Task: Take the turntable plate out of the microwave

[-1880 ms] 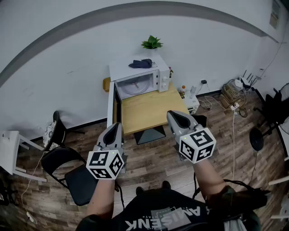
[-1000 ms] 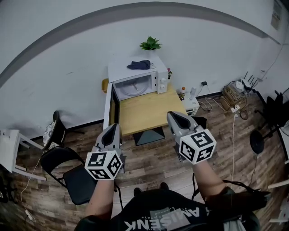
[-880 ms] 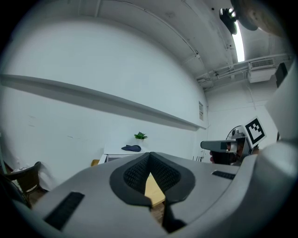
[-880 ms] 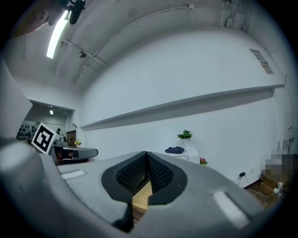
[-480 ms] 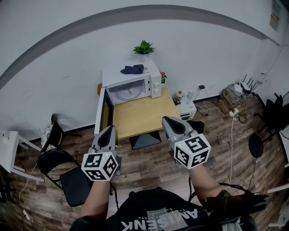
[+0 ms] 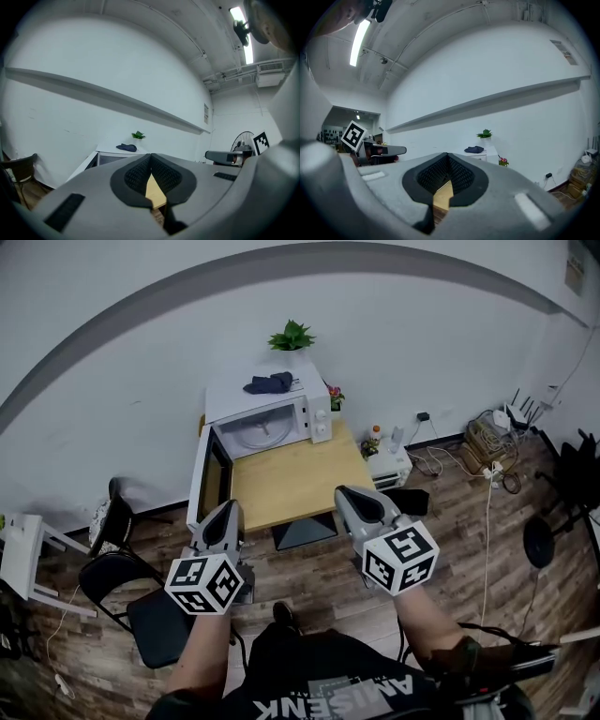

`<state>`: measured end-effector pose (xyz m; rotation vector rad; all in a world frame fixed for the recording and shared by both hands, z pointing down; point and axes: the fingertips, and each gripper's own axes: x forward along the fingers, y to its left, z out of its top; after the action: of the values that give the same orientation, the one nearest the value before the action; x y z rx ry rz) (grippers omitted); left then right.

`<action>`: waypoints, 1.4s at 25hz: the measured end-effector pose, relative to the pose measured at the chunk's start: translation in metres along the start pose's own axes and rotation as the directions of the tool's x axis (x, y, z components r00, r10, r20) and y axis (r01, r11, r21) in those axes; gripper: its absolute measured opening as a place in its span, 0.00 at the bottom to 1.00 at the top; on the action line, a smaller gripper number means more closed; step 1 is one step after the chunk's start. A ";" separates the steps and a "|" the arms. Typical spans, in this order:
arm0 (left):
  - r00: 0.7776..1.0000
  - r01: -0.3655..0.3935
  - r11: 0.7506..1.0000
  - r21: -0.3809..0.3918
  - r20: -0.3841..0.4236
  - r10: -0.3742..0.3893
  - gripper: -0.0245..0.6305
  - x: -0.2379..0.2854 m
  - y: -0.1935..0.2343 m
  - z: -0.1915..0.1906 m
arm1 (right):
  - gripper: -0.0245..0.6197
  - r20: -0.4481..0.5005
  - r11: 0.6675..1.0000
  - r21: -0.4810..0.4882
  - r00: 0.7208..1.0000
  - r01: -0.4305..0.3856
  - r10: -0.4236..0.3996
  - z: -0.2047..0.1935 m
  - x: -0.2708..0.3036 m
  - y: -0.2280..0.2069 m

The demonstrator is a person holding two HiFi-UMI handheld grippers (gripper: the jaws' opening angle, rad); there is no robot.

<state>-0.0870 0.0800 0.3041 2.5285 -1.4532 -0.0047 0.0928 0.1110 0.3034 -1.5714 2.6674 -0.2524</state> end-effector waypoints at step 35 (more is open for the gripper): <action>0.997 0.069 0.998 0.006 -0.017 -0.069 0.04 0.178 0.160 0.039 | 0.05 -0.074 0.996 -0.032 0.994 0.082 -0.084 0.022 0.262 -0.041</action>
<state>-0.1374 -0.1569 0.3167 2.5764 -1.3617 0.0108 0.0032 -0.1395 0.3018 -1.7171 2.6758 -0.2830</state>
